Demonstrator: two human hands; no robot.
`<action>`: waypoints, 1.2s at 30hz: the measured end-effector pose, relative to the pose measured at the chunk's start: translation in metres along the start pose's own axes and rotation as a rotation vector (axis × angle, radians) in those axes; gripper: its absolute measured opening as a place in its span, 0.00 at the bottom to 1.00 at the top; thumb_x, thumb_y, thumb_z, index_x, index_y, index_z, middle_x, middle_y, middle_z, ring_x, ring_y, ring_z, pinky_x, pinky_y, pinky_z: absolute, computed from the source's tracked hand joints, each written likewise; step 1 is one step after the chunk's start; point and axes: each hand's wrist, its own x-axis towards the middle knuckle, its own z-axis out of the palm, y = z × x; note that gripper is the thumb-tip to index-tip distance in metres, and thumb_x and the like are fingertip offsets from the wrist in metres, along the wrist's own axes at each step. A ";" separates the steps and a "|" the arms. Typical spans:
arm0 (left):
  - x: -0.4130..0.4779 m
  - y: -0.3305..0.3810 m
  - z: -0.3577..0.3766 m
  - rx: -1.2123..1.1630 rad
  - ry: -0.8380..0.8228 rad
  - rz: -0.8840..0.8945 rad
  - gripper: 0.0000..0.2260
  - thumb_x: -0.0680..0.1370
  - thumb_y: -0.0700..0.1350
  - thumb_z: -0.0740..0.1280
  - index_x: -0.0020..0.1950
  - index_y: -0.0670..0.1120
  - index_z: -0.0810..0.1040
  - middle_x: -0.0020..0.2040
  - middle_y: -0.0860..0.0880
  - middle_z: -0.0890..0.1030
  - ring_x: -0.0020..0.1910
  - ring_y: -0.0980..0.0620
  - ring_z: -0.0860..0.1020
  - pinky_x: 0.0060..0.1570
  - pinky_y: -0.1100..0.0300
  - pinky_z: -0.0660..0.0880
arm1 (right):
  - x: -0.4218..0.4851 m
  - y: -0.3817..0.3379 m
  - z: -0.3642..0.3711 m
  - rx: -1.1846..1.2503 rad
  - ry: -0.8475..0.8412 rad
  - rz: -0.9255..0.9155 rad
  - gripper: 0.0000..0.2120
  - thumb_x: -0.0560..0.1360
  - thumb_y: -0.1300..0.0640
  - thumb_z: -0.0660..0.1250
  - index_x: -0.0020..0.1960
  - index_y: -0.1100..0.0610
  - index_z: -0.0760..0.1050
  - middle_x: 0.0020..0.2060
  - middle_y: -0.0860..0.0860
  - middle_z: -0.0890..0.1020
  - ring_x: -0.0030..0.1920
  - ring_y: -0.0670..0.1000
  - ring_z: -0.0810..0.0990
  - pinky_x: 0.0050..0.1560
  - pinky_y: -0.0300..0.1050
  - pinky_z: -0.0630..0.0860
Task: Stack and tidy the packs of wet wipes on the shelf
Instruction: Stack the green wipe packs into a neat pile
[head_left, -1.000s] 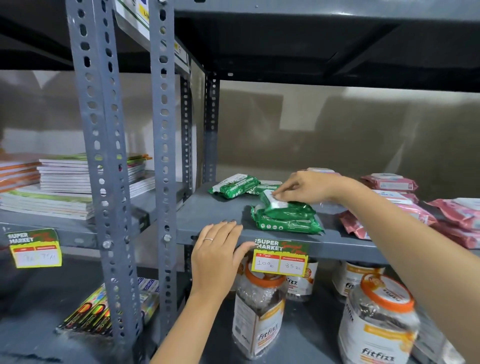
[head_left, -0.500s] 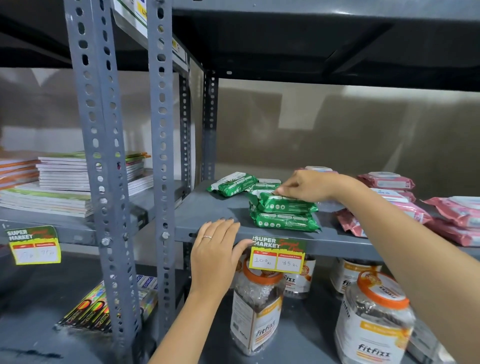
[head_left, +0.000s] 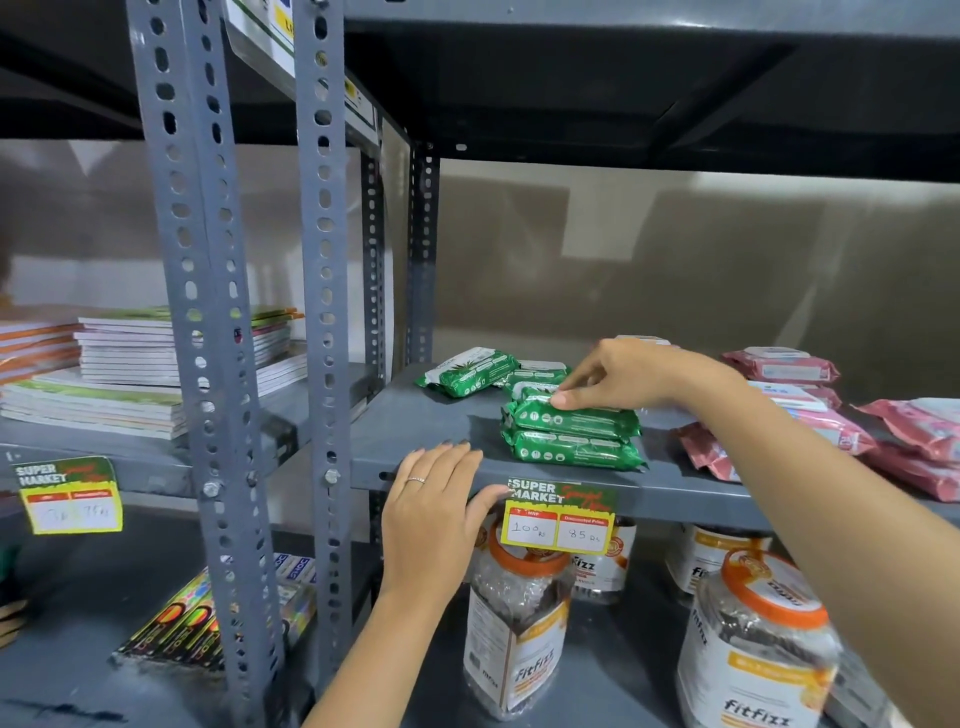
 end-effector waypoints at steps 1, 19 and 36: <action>0.000 0.000 0.000 -0.003 -0.009 -0.001 0.22 0.76 0.59 0.61 0.56 0.44 0.82 0.55 0.48 0.83 0.56 0.50 0.80 0.66 0.58 0.62 | 0.003 0.000 -0.006 -0.013 -0.042 0.014 0.27 0.69 0.30 0.62 0.60 0.45 0.80 0.60 0.47 0.81 0.58 0.51 0.78 0.62 0.49 0.73; -0.001 -0.005 0.008 0.023 0.033 0.048 0.20 0.76 0.59 0.64 0.55 0.46 0.82 0.54 0.51 0.82 0.57 0.52 0.78 0.65 0.53 0.67 | 0.188 -0.066 0.010 -0.514 -0.274 -0.107 0.53 0.67 0.66 0.74 0.77 0.41 0.45 0.78 0.51 0.55 0.76 0.60 0.58 0.69 0.61 0.66; -0.001 -0.003 0.007 0.008 0.069 0.042 0.22 0.79 0.61 0.58 0.56 0.46 0.82 0.55 0.51 0.82 0.58 0.53 0.77 0.70 0.58 0.62 | 0.201 -0.031 -0.010 -0.434 -0.172 -0.012 0.42 0.69 0.66 0.73 0.77 0.51 0.56 0.77 0.51 0.60 0.75 0.59 0.61 0.71 0.57 0.63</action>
